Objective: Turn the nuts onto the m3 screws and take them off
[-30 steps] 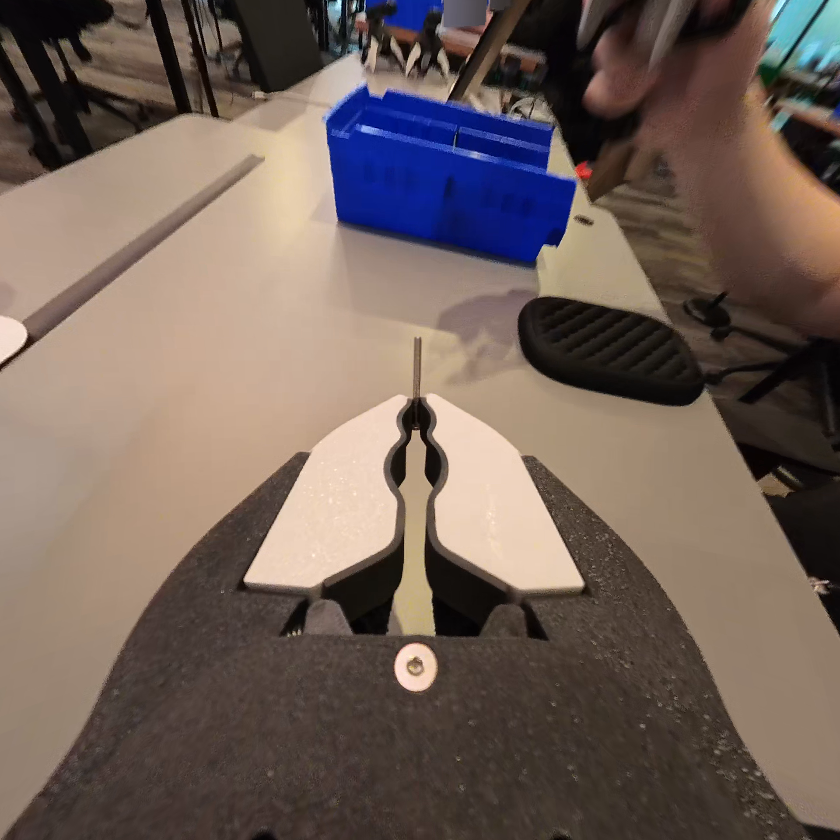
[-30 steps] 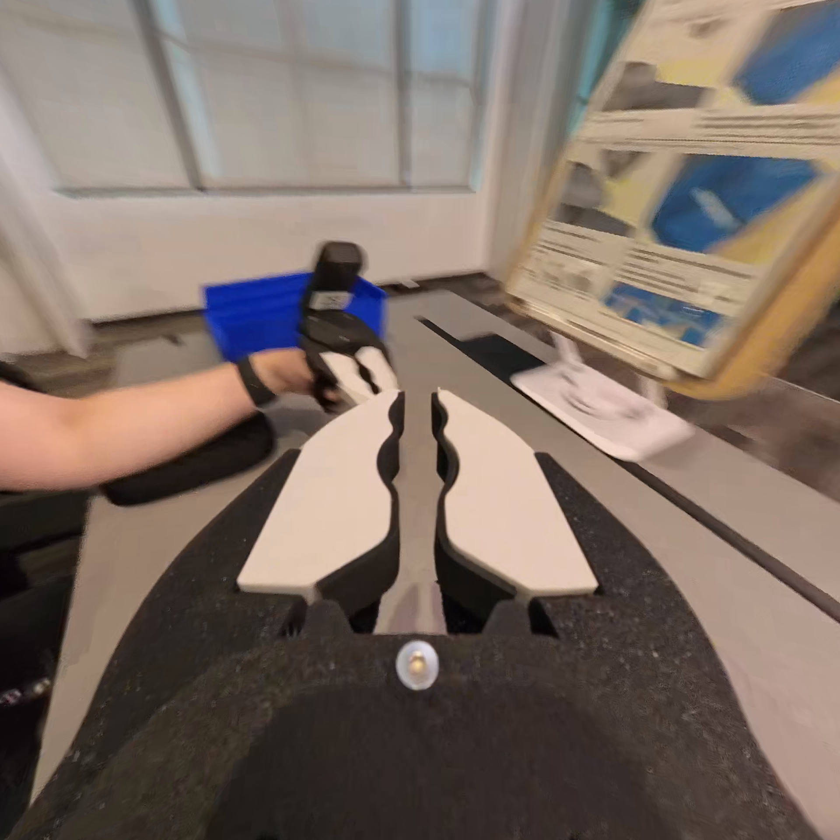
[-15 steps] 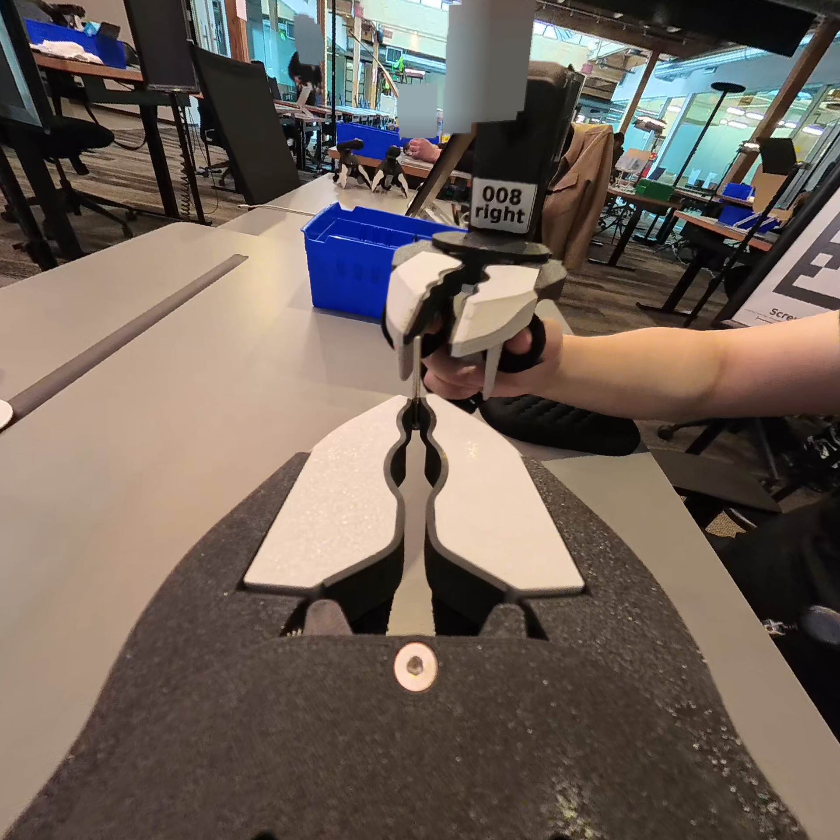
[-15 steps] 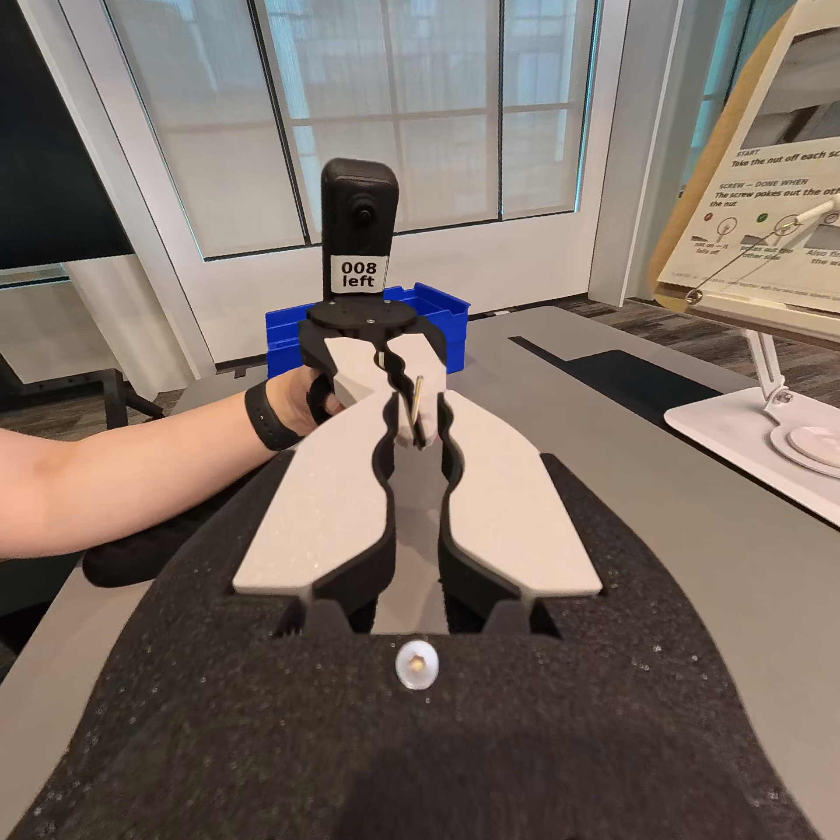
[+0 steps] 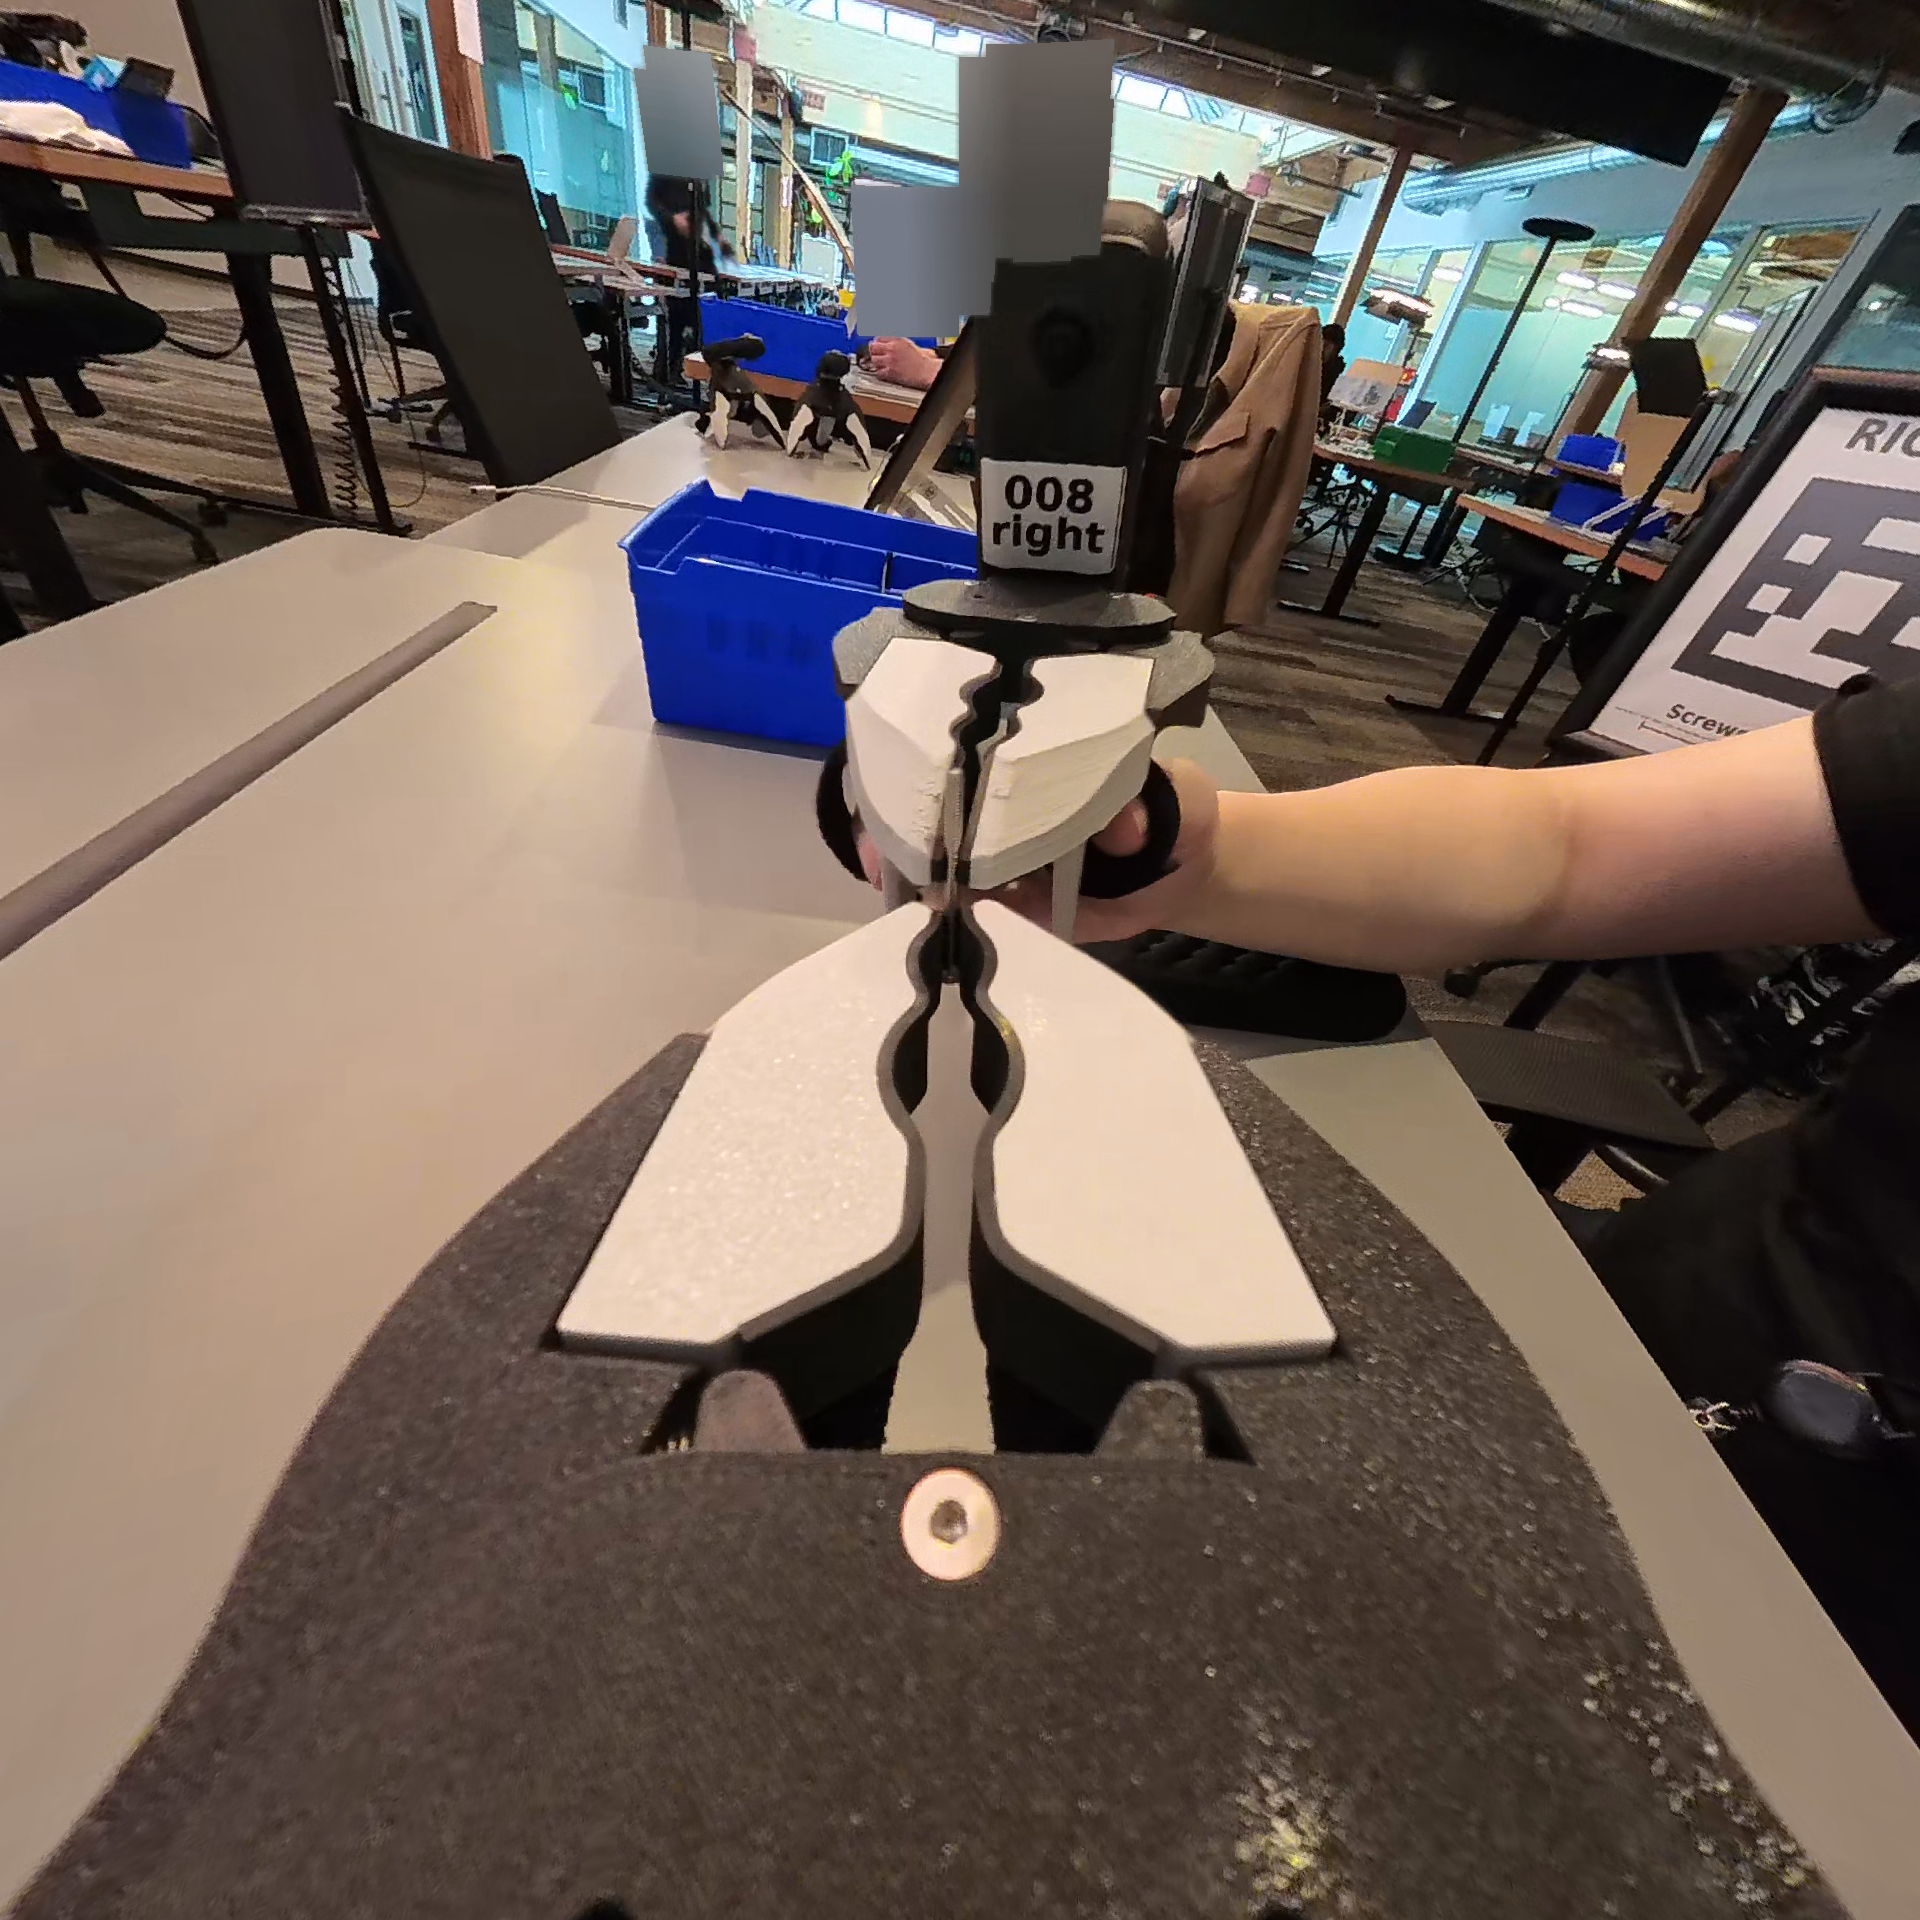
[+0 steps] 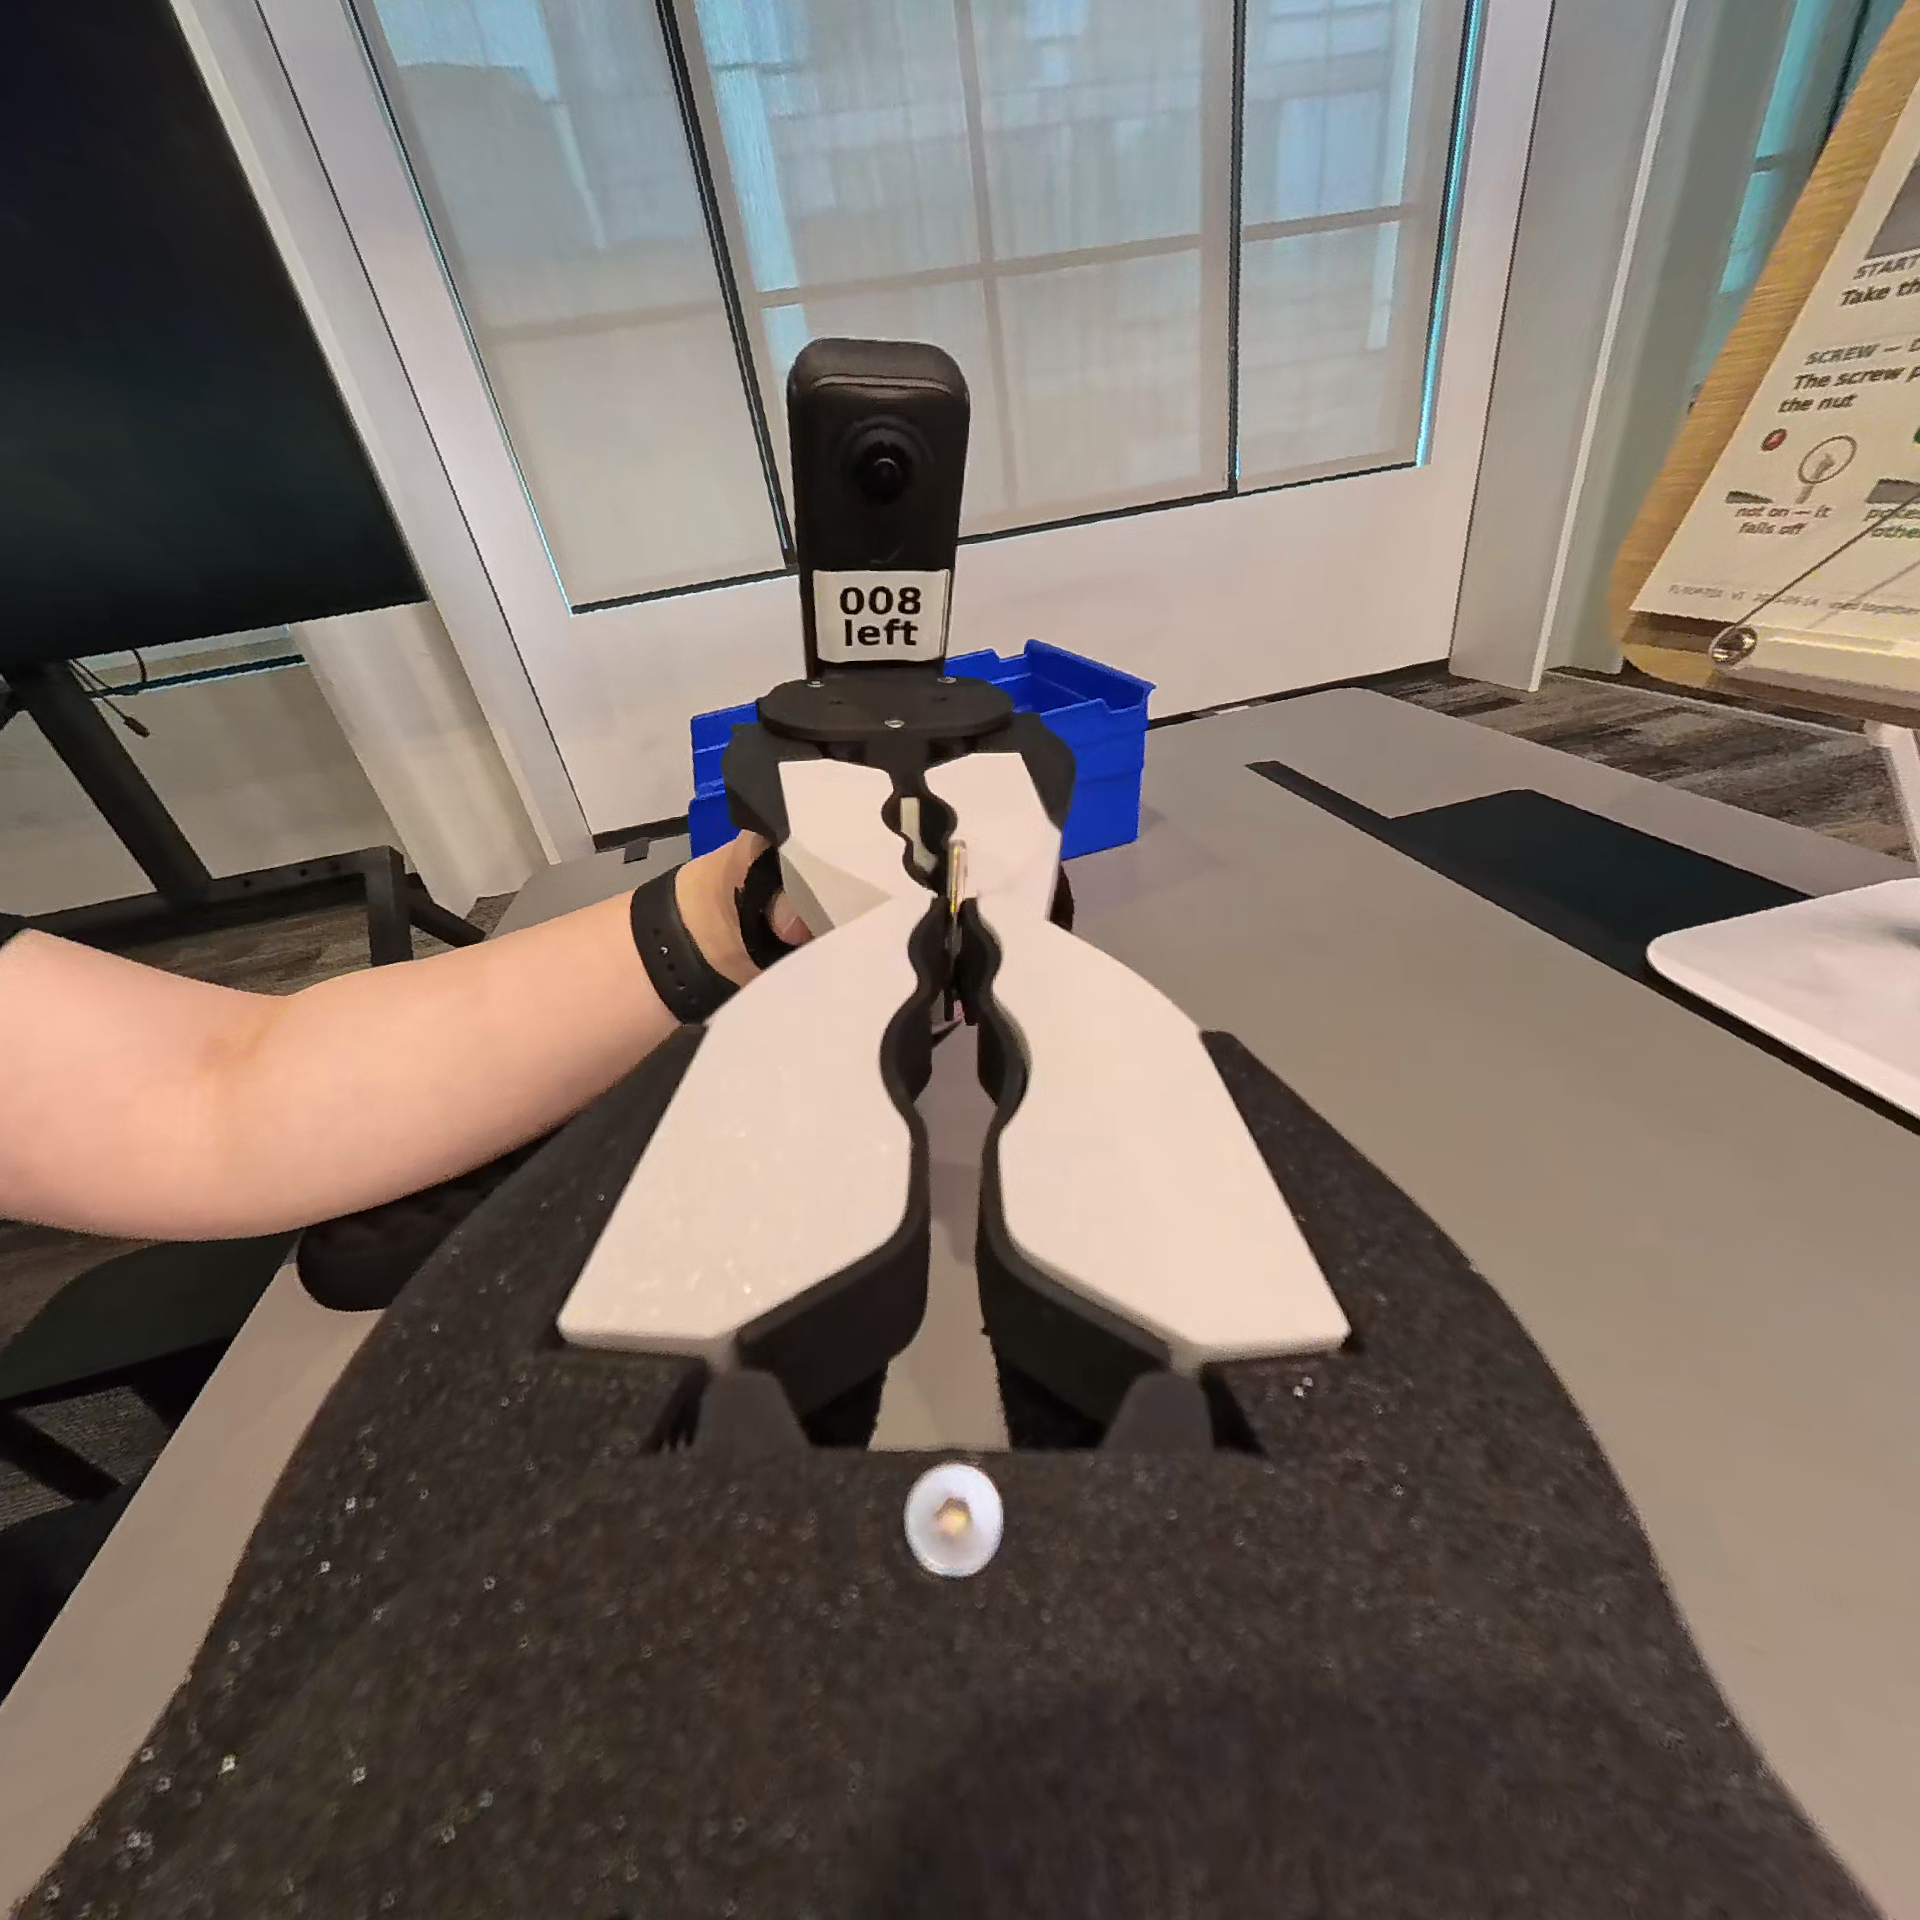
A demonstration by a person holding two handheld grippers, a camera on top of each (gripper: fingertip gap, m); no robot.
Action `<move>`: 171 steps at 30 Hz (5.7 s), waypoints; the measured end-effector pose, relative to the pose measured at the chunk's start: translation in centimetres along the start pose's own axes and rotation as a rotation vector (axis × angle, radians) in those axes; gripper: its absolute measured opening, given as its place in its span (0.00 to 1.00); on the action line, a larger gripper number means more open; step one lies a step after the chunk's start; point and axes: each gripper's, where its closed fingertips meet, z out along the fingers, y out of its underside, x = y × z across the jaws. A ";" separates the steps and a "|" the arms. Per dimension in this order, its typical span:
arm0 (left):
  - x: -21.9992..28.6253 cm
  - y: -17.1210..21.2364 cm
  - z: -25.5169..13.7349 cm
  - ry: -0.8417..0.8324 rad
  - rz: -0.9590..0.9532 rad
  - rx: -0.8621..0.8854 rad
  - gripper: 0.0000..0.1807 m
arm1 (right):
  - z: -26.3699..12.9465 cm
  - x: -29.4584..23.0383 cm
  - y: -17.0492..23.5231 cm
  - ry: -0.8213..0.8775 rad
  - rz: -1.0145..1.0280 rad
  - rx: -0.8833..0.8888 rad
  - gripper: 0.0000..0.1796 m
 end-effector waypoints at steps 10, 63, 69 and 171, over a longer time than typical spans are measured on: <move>0.2 0.0 0.3 0.014 -0.023 0.022 0.19 | -0.6 0.3 -0.7 -0.013 0.066 0.056 0.01; -4.4 6.2 -0.6 -0.166 -0.097 -0.250 0.17 | -46.1 21.8 11.1 0.539 0.223 -1.579 0.02; -4.4 6.0 -0.7 -0.166 -0.097 -0.240 0.17 | -46.2 21.8 11.3 0.551 0.217 -1.584 0.04; -12.0 17.3 -45.5 -1.393 -1.119 -0.839 0.02 | -3.6 12.3 2.4 0.448 -0.302 -0.072 0.01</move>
